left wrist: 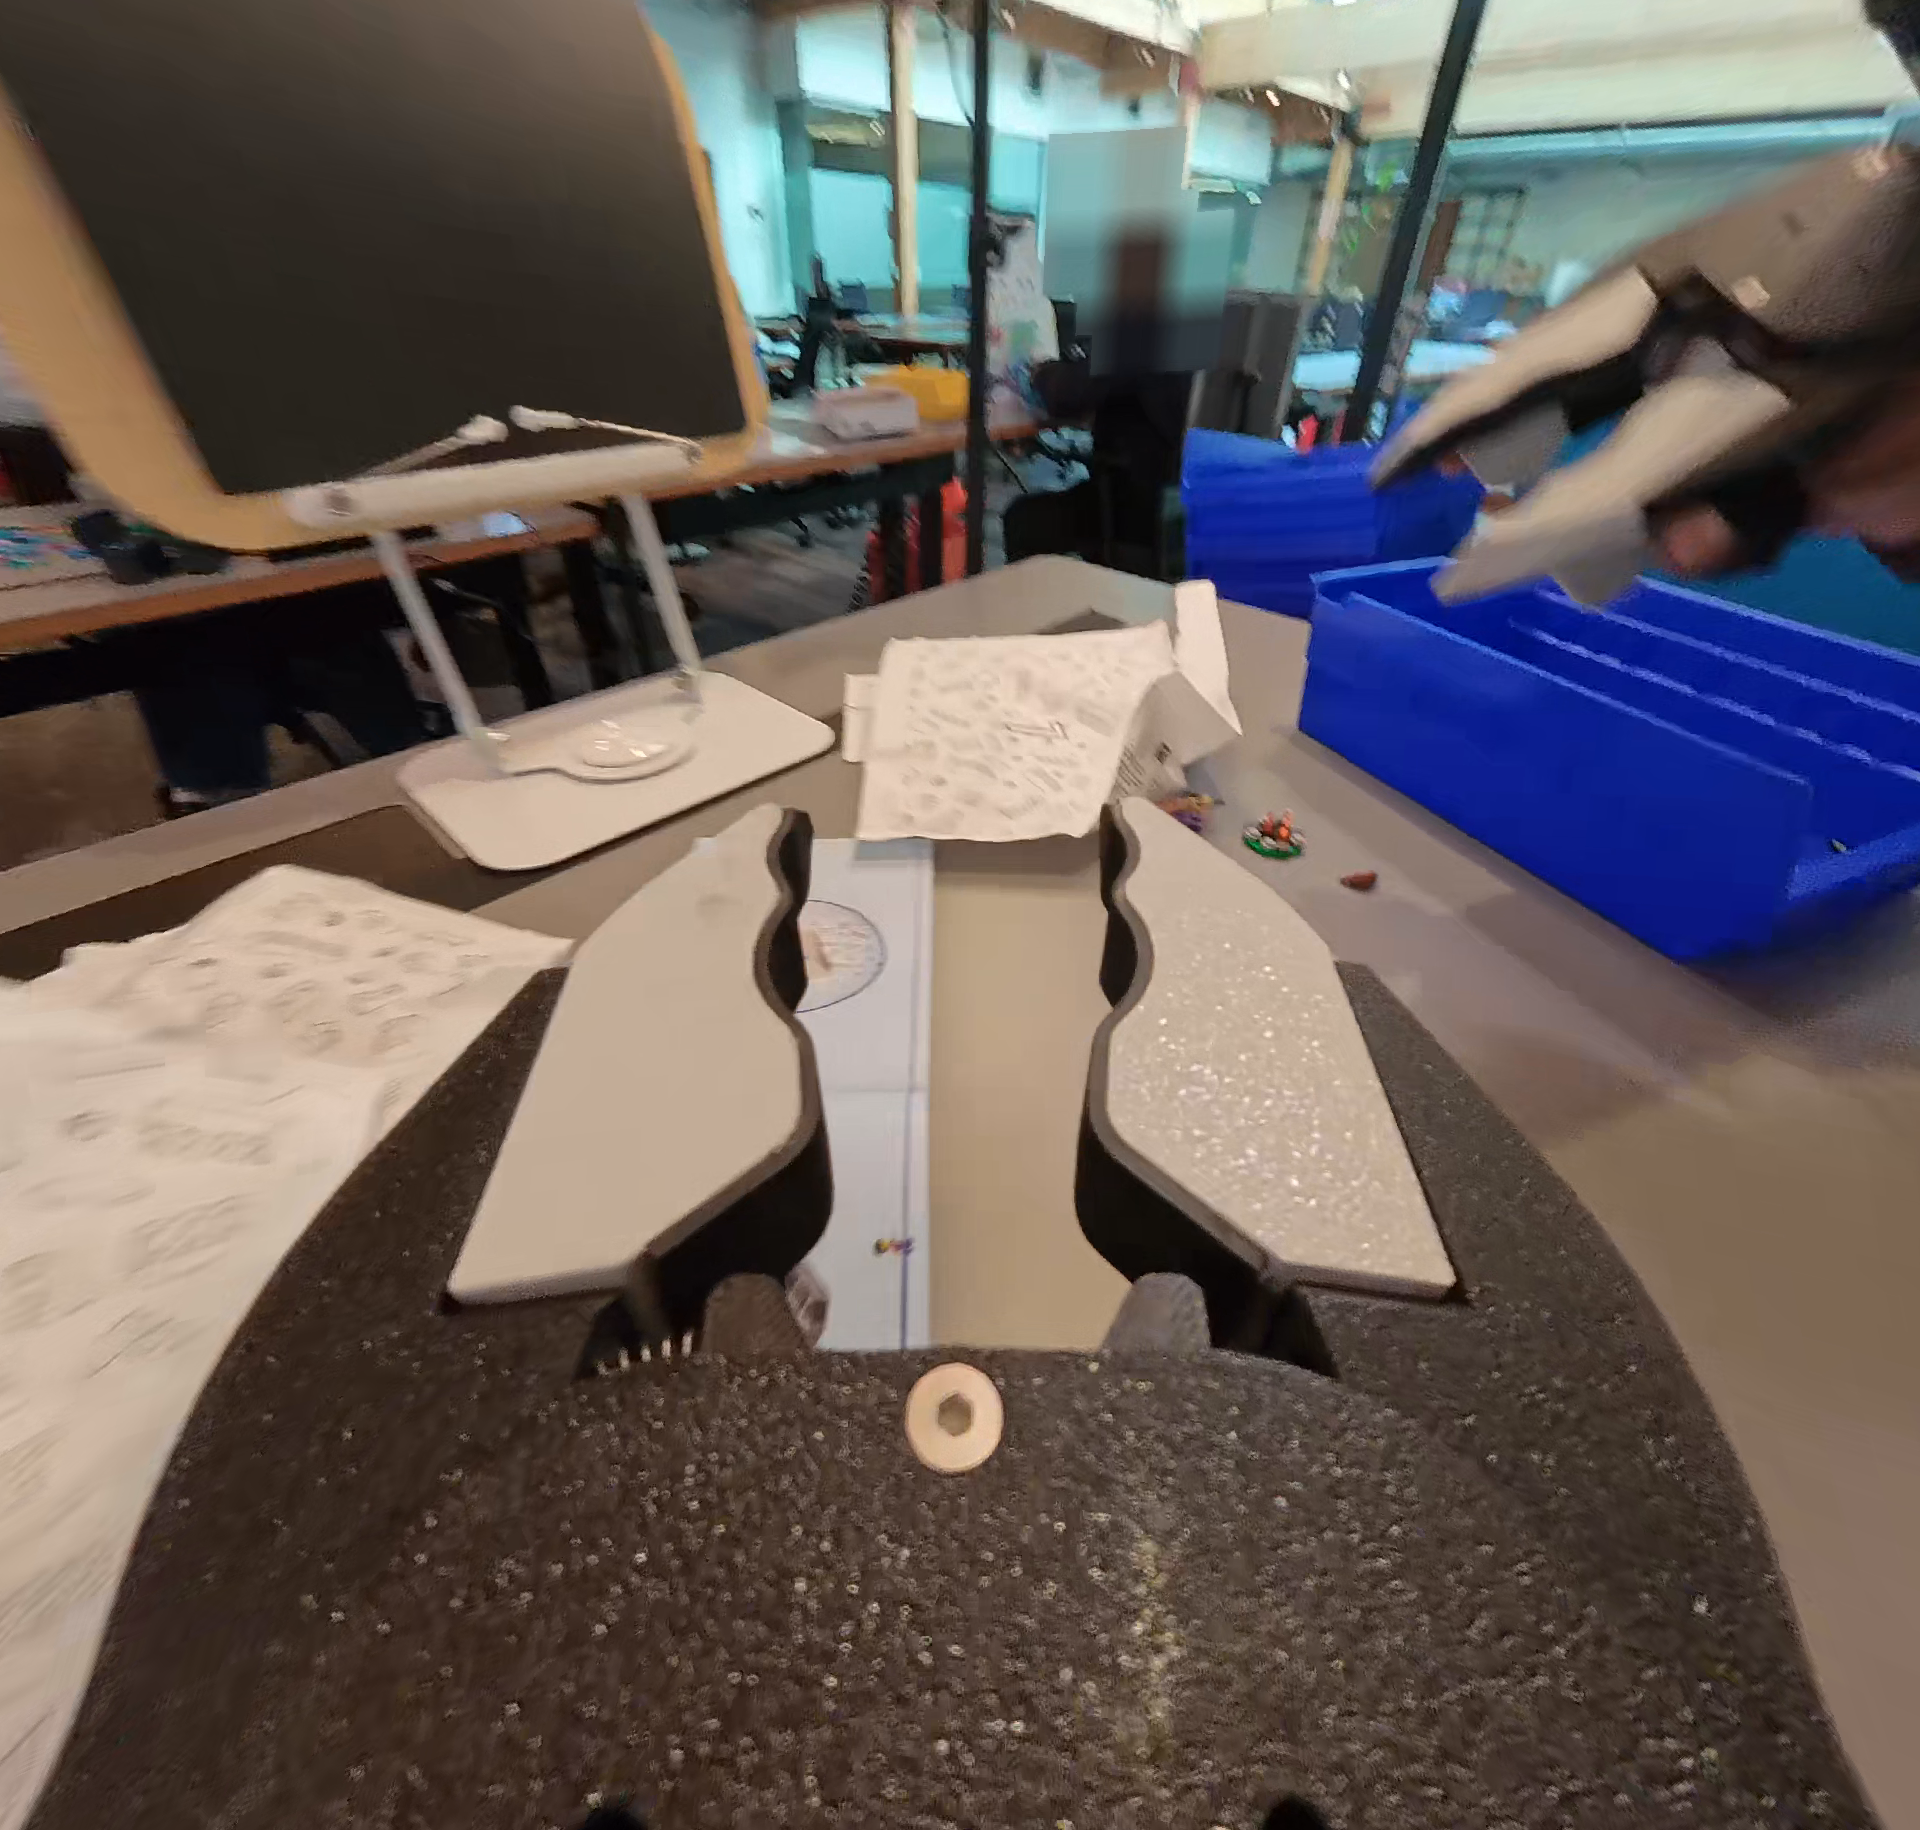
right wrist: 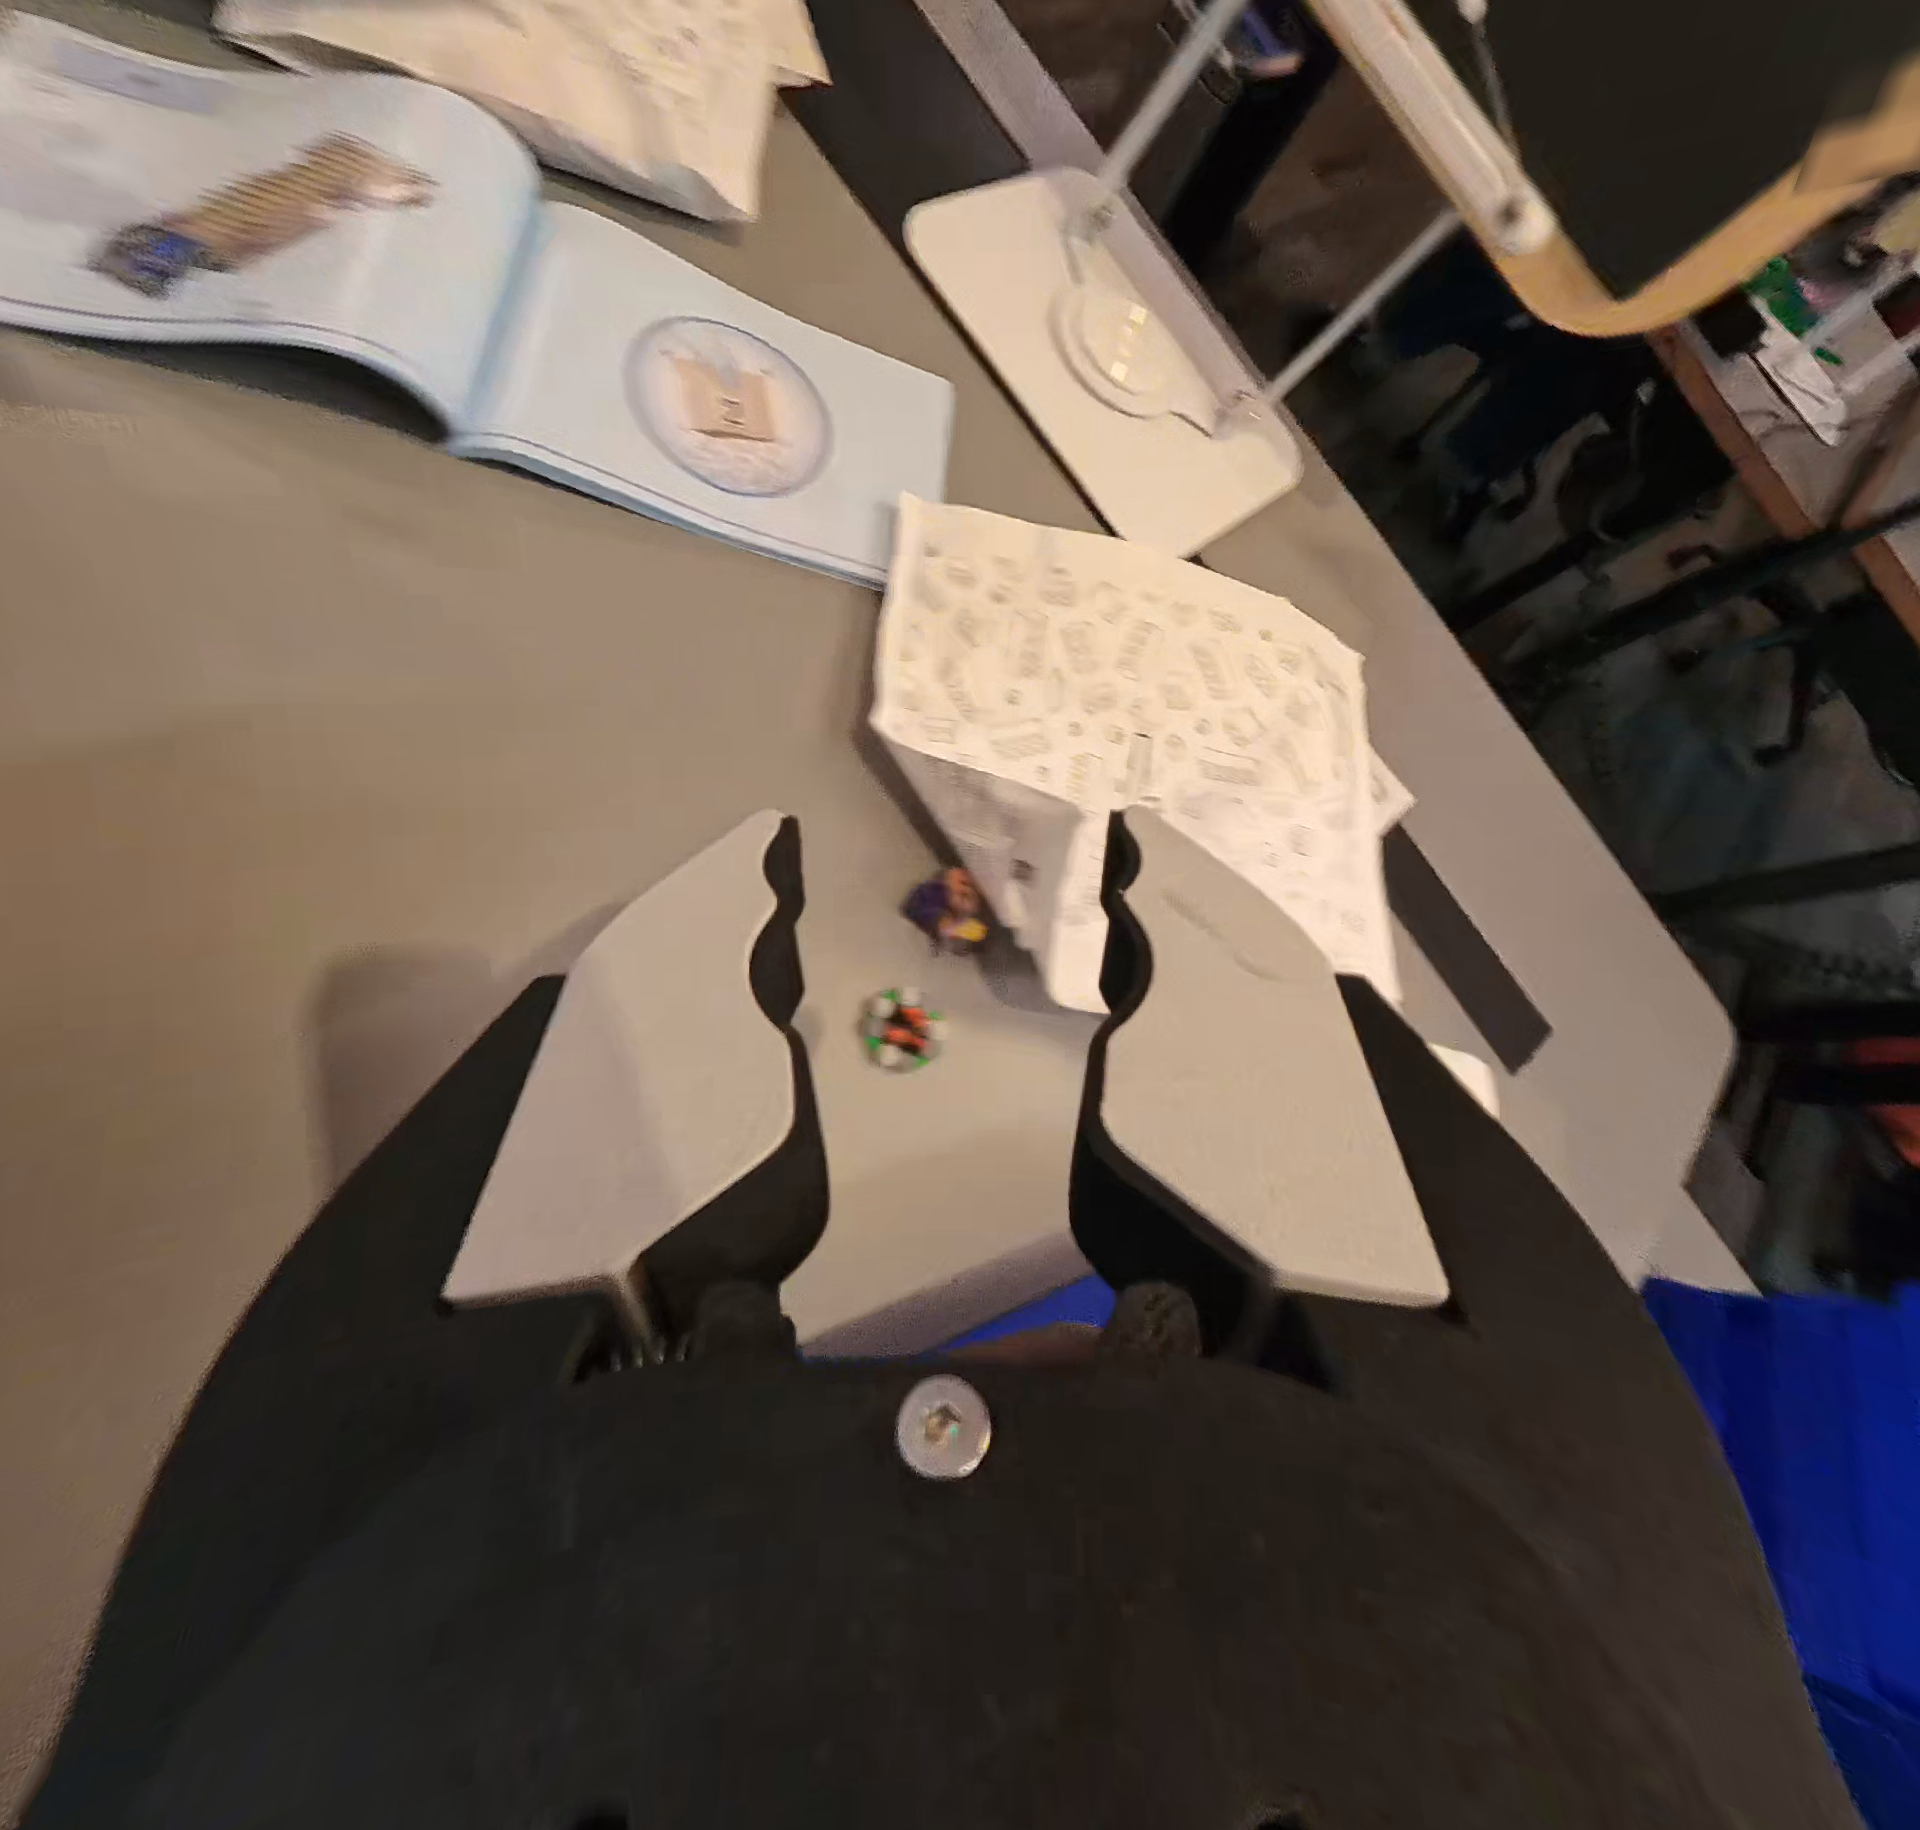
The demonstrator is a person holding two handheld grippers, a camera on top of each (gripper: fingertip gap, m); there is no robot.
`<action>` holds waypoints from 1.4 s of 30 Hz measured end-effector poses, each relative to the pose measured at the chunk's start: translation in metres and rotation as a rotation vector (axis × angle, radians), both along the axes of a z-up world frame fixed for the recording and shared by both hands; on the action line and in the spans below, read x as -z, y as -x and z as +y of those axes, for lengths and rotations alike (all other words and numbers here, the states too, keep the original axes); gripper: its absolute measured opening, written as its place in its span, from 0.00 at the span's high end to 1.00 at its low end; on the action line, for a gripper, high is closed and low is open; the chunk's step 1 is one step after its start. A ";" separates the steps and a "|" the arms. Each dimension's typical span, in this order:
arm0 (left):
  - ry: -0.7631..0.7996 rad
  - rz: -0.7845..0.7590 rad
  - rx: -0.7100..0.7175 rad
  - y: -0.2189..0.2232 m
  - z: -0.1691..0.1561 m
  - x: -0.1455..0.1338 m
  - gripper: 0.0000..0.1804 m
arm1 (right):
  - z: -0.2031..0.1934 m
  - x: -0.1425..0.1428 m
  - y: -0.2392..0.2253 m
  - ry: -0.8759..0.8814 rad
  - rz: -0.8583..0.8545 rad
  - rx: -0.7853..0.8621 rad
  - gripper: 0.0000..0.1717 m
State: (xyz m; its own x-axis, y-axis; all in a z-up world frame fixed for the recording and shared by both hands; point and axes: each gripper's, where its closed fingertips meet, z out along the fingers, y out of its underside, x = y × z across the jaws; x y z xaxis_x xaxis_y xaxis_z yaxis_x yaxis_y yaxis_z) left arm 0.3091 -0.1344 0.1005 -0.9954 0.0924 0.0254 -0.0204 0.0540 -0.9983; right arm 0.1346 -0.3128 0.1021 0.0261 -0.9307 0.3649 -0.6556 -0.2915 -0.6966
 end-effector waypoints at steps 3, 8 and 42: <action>0.047 0.045 -0.072 -0.016 0.041 -0.006 0.67 | 0.070 0.023 0.000 -0.061 -0.013 -0.132 0.68; -0.138 0.002 -0.181 -0.018 0.106 0.038 0.58 | 0.158 0.084 -0.011 -0.190 0.005 -0.311 0.68; -0.953 -0.256 0.315 0.039 0.142 0.171 0.65 | 0.212 0.140 -0.053 -0.584 -0.047 -0.434 0.68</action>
